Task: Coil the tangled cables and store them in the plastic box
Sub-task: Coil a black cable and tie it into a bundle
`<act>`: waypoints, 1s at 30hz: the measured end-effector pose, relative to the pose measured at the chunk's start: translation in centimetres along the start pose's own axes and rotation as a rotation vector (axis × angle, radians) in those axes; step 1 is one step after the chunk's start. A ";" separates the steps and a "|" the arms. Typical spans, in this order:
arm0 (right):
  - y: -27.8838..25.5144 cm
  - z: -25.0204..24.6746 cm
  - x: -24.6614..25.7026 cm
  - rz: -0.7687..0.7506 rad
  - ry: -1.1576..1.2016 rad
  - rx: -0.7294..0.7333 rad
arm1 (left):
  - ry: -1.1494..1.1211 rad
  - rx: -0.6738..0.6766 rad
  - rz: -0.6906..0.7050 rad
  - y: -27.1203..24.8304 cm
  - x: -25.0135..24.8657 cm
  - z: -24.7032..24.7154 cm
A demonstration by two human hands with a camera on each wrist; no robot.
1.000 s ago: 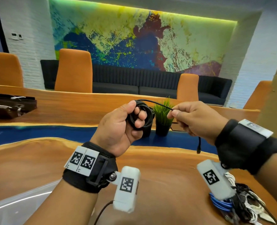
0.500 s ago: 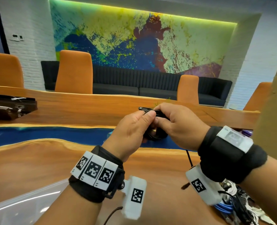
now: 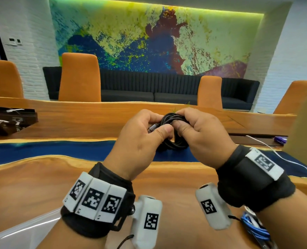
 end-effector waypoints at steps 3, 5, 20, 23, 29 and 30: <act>-0.2 0.6 -0.6 0.096 0.361 0.080 | -0.259 0.067 -0.107 0.3 1.3 0.2; -0.6 1.0 -1.1 0.178 0.549 0.124 | -0.379 0.104 -0.149 0.3 2.0 0.4; -4.1 -2.5 -7.9 0.286 0.152 -0.142 | -0.150 -0.194 -0.144 1.0 2.5 -5.6; -4.4 -1.5 -8.7 0.291 -0.165 -0.085 | -0.204 -0.189 -0.160 1.0 2.7 -5.4; -4.6 -3.9 -8.9 0.312 -0.334 -0.211 | -0.384 -0.041 -0.198 0.6 1.8 -2.0; -4.7 -4.5 -8.9 0.325 -0.162 -0.286 | -0.398 -0.008 -0.202 0.5 1.6 -1.2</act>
Point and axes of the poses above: each hand's wrist, its own y-axis towards the middle knuckle, its own z-axis out of the palm, x = y × z, the point moved 8 cm from there along y, towards the middle knuckle, and after that the axes turned 1 degree about -z, right-handed, at the moved point
